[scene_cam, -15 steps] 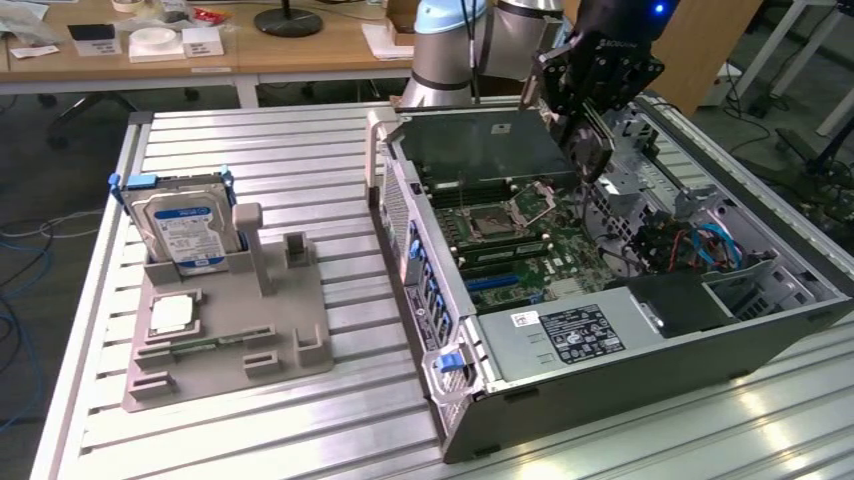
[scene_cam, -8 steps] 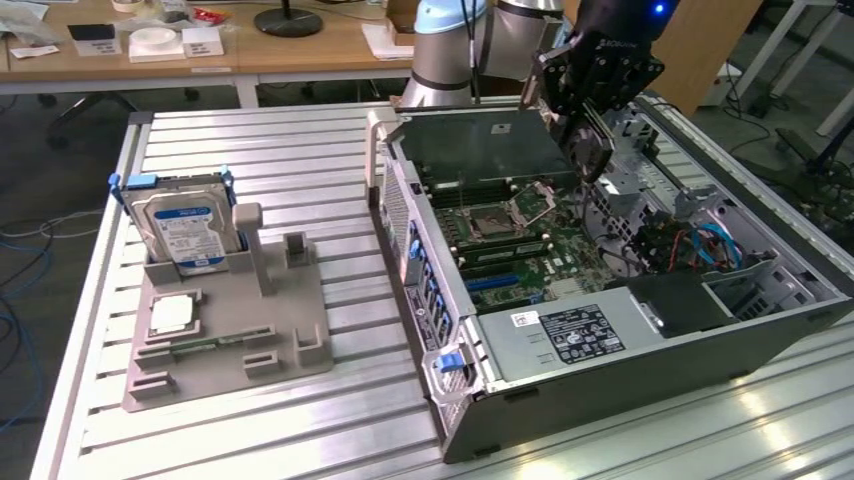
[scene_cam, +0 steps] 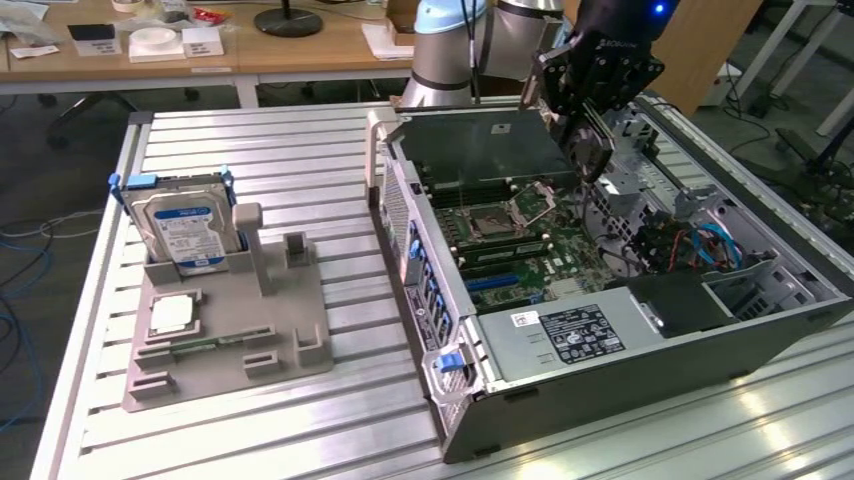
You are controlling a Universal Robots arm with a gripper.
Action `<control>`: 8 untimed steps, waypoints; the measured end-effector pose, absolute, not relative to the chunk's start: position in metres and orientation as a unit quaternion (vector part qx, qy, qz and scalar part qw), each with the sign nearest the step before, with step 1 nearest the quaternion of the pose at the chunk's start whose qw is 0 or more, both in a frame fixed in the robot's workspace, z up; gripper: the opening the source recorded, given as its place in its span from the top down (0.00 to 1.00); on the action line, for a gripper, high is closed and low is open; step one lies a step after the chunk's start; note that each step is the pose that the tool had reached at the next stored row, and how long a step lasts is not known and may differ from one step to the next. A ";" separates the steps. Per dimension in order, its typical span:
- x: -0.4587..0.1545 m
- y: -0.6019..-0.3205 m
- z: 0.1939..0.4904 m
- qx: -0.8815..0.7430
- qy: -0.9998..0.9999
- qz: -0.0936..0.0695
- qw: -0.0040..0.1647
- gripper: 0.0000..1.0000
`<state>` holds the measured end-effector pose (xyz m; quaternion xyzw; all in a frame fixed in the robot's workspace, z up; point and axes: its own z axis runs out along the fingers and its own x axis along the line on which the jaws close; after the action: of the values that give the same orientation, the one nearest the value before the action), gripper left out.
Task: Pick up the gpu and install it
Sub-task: 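Insert the gpu into the slot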
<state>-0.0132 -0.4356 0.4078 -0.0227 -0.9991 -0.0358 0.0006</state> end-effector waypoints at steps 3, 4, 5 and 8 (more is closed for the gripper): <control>-0.013 -0.436 0.408 -0.019 -0.999 -0.036 0.001 0.72; -0.013 -0.436 0.408 -0.014 -0.999 -0.036 0.001 0.72; -0.013 -0.436 0.408 -0.008 -0.999 -0.036 0.001 0.72; -0.013 -0.436 0.408 0.019 -0.999 -0.036 0.002 0.72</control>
<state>-0.0132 -0.4356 0.4078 0.0191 -0.9992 -0.0357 0.0021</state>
